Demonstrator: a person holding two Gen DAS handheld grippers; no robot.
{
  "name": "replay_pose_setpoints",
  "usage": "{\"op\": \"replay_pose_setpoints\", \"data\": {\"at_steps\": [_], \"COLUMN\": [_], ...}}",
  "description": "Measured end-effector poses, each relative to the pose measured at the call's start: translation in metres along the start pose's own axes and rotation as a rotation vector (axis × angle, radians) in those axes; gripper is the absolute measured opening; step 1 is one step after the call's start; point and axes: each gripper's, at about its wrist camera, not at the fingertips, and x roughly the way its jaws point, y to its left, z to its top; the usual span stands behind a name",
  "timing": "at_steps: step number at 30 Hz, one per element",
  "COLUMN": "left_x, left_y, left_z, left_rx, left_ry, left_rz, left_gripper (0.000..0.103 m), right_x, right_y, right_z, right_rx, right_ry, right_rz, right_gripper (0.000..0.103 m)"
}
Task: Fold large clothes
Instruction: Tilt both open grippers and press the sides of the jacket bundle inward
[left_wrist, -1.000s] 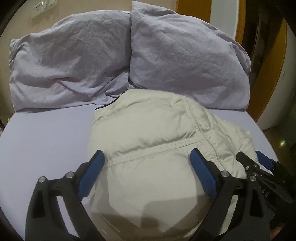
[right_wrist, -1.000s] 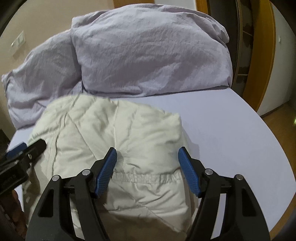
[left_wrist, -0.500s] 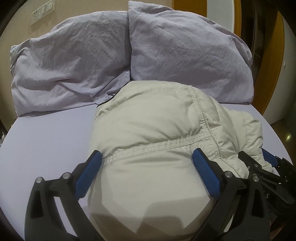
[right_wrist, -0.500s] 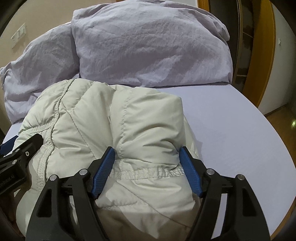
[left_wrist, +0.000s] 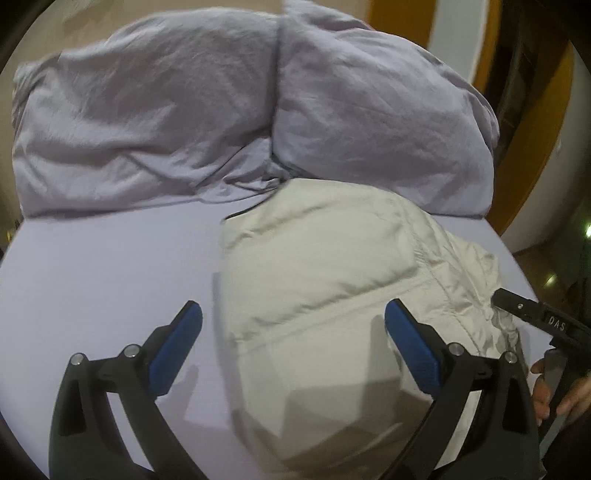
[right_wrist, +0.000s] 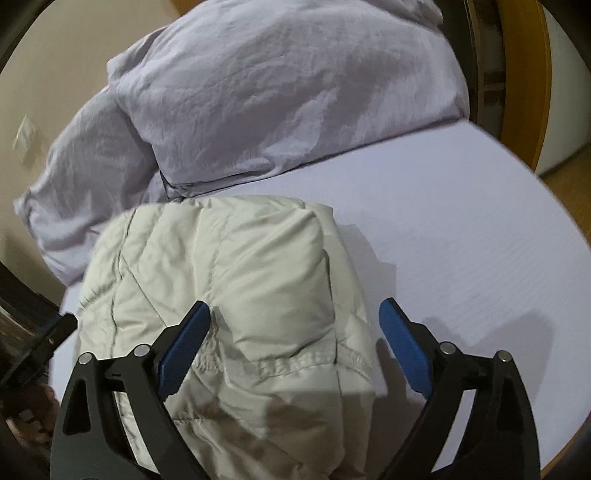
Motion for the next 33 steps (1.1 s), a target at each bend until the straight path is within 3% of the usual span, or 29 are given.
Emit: {"op": "replay_pose_setpoints", "data": {"at_steps": [6, 12, 21, 24, 27, 29, 33], "left_x": [0.015, 0.029, 0.061, 0.062, 0.059, 0.056, 0.055], "left_y": [0.044, 0.044, 0.055, 0.055, 0.058, 0.065, 0.082], "left_z": [0.002, -0.003, -0.017, -0.017, -0.013, -0.005, 0.015], "left_rx": [-0.16, -0.213, -0.431, -0.466, -0.472, -0.472, -0.461], "left_ry": [0.106, 0.149, 0.229, 0.227, 0.223, 0.214, 0.188], "left_rz": [-0.081, -0.18, -0.387, -0.419, -0.442, -0.447, -0.42], "left_gripper": [0.099, 0.099, 0.101, 0.095, 0.084, 0.078, 0.074], "right_x": [0.025, 0.052, 0.063, 0.065, 0.065, 0.067, 0.081], "right_y": [-0.022, -0.025, -0.028, -0.028, -0.026, -0.021, 0.005], "right_z": [0.004, -0.003, -0.006, -0.007, -0.008, -0.005, 0.001], "right_rx": [0.136, 0.214, 0.271, 0.291, 0.312, 0.323, 0.31], "right_ry": [0.158, 0.285, 0.34, 0.339, 0.316, 0.302, 0.301], "right_rz": [0.111, 0.225, 0.33, 0.375, 0.417, 0.455, 0.501], "right_gripper": [0.102, 0.102, 0.102, 0.102, 0.093, 0.08, 0.067]}}
